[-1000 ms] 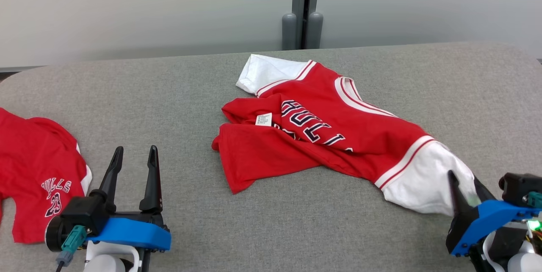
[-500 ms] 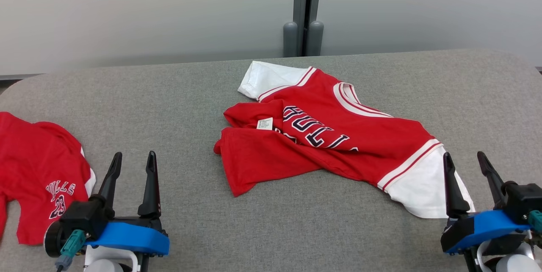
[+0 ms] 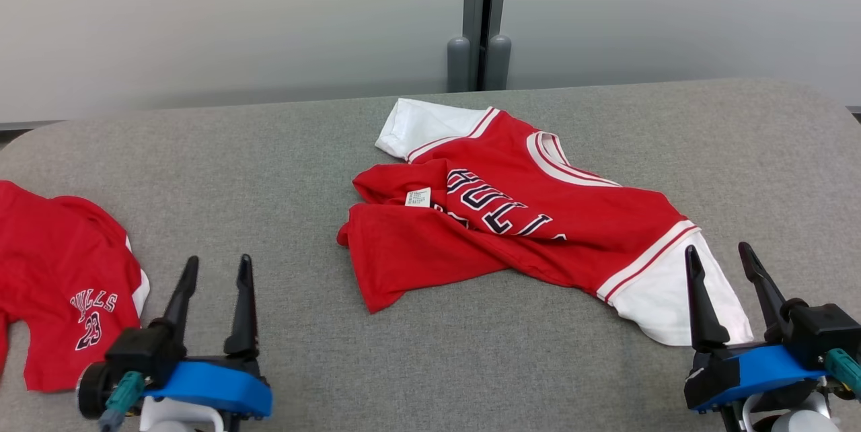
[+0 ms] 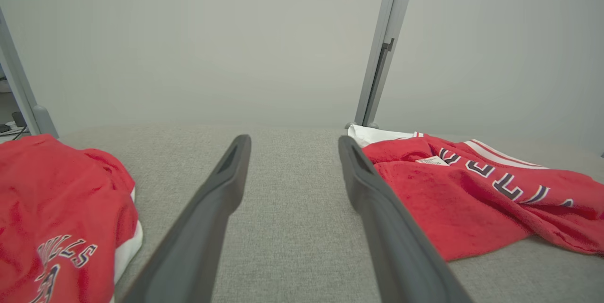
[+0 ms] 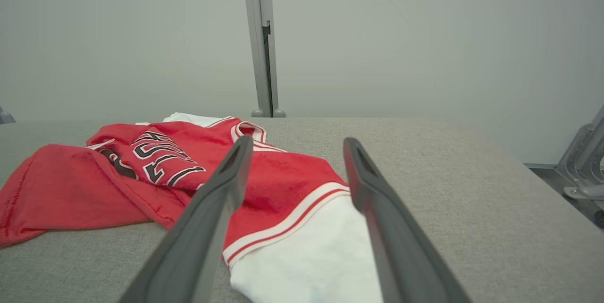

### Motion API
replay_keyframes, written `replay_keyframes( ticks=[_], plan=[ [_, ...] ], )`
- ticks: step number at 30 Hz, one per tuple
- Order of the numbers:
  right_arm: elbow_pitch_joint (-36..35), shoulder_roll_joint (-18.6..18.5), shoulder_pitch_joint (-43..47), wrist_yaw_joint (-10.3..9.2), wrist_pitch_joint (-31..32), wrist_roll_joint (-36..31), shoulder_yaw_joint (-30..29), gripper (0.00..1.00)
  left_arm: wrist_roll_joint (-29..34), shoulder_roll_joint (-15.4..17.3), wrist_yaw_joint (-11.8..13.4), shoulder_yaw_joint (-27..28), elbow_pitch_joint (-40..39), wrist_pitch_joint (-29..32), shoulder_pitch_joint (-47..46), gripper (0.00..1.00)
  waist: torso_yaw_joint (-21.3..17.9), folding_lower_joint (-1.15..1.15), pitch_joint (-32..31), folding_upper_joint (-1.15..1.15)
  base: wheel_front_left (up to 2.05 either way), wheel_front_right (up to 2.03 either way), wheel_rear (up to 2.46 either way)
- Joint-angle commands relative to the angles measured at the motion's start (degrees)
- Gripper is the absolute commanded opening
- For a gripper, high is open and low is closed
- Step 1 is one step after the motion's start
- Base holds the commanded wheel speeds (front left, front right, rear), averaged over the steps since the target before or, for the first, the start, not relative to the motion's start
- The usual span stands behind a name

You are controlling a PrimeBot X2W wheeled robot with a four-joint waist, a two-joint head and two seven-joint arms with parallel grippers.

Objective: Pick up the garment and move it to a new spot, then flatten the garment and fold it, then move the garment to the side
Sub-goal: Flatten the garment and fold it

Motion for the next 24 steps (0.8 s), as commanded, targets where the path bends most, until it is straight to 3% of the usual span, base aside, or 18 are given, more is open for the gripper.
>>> replay_keyframes(
  ticks=[1,15,24],
  plan=[
    [-0.04,-0.06,0.39,0.01,0.13,0.46,0.08,1.00,0.17,0.19,-0.32,-0.59,0.57,0.12,-0.85,1.00,-0.08,0.00,0.21,0.00,0.00,0.00,0.00],
    [0.61,-0.06,-2.22,0.01,-0.18,1.87,2.65,1.00,-8.05,-2.17,-1.39,-11.19,15.13,16.51,-16.48,1.00,-2.73,0.00,3.96,0.00,0.00,0.00,0.00],
    [1.89,-0.06,-3.18,0.01,-1.06,3.18,3.84,1.00,-11.81,-2.64,-1.13,-11.70,22.69,21.20,-21.13,1.00,-4.96,0.00,5.18,0.00,0.00,0.00,0.00]
  ],
)
